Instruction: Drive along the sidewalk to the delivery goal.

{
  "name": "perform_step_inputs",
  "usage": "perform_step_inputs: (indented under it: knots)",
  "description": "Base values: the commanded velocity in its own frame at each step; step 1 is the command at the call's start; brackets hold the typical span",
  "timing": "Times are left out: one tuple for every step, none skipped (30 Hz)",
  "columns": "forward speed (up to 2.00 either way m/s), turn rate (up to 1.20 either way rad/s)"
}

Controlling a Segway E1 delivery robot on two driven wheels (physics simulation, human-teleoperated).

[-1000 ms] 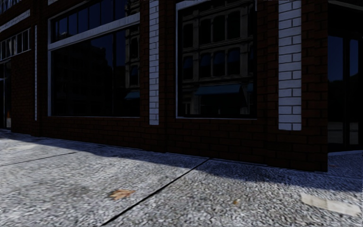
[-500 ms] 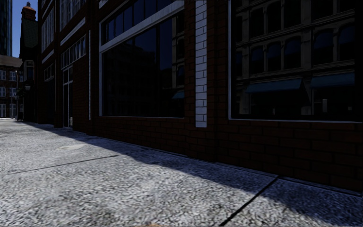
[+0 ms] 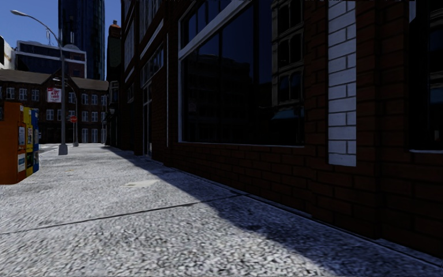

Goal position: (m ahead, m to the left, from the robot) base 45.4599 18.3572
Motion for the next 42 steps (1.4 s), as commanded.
perform_step_inputs:
  knots:
    - [2.0,0.66]
    - [2.0,0.66]
    - [2.0,0.66]
    - [2.0,0.65]
    - [2.0,0.65]
    - [2.0,0.65]
    - [2.0,0.65]
    - [2.0,0.65]
    - [2.0,0.65]
    - [2.0,0.65]
    - [2.0,0.65]
    - [2.0,0.65]
    - [2.0,0.65]
    - [2.0,0.65]
    - [2.0,0.65]
    - [2.0,0.65]
    - [2.0,0.65]
    - [2.0,0.65]
    - [2.0,0.65]
    - [2.0,0.65]
    - [2.0,0.65]
    - [2.0,0.65]
    - [2.0,0.65]
    - [2.0,0.65]
    - [2.0,0.65]
    - [2.0,0.65]
    - [2.0,0.65]
    - [2.0,0.63]
    - [2.0,0.11]
    - [2.0,0.11]
    - [2.0,0.0]
    - [2.0,0.0]
    - [2.0,0.0]
    - [2.0,0.0]
    - [2.0,0.0]
    - [2.0,0.0]
    - [2.0,0.0]
    - [2.0,0.0]
    - [2.0,0.0]
    - [2.0,0.0]
    - [2.0,0.0]
    - [2.0,0.0]
